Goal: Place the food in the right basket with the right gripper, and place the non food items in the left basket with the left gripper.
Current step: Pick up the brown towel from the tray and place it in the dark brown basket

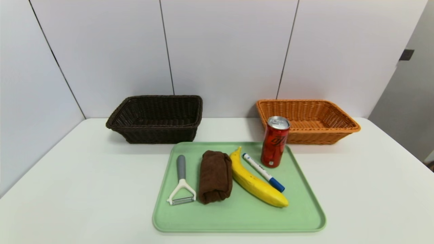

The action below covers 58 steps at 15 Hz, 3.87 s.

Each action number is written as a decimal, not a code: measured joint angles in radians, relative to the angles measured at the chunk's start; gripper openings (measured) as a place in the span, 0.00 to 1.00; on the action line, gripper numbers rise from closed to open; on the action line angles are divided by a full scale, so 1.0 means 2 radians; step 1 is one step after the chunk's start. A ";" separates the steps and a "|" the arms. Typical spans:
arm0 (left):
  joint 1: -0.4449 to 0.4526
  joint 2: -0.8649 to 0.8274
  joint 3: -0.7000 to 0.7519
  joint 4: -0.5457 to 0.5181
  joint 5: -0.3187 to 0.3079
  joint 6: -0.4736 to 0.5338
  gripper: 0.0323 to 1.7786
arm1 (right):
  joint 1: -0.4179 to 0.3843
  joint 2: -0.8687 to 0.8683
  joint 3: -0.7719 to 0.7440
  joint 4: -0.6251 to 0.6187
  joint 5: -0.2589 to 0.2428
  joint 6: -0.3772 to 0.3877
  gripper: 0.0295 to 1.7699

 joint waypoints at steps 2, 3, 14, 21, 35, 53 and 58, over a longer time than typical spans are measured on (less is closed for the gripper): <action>0.000 0.000 0.000 0.000 0.000 0.000 1.00 | 0.000 0.000 0.000 0.000 0.000 0.000 0.99; 0.000 0.000 0.000 0.000 0.000 0.000 1.00 | 0.000 0.000 0.000 0.000 0.000 0.000 0.99; 0.000 0.000 0.000 0.000 0.000 0.000 1.00 | 0.000 0.000 0.000 0.000 -0.001 -0.003 0.99; 0.000 0.000 0.000 0.001 0.000 0.004 1.00 | 0.000 0.000 0.000 0.000 0.002 -0.003 0.99; -0.001 0.005 -0.140 0.165 -0.041 -0.025 1.00 | 0.000 0.009 -0.135 0.168 -0.010 0.006 0.99; -0.005 0.387 -0.399 0.233 -0.129 -0.025 1.00 | 0.014 0.352 -0.294 0.172 0.009 0.002 0.99; -0.063 0.479 -0.424 0.212 -0.129 -0.024 1.00 | 0.014 0.446 -0.322 0.144 0.070 -0.044 0.99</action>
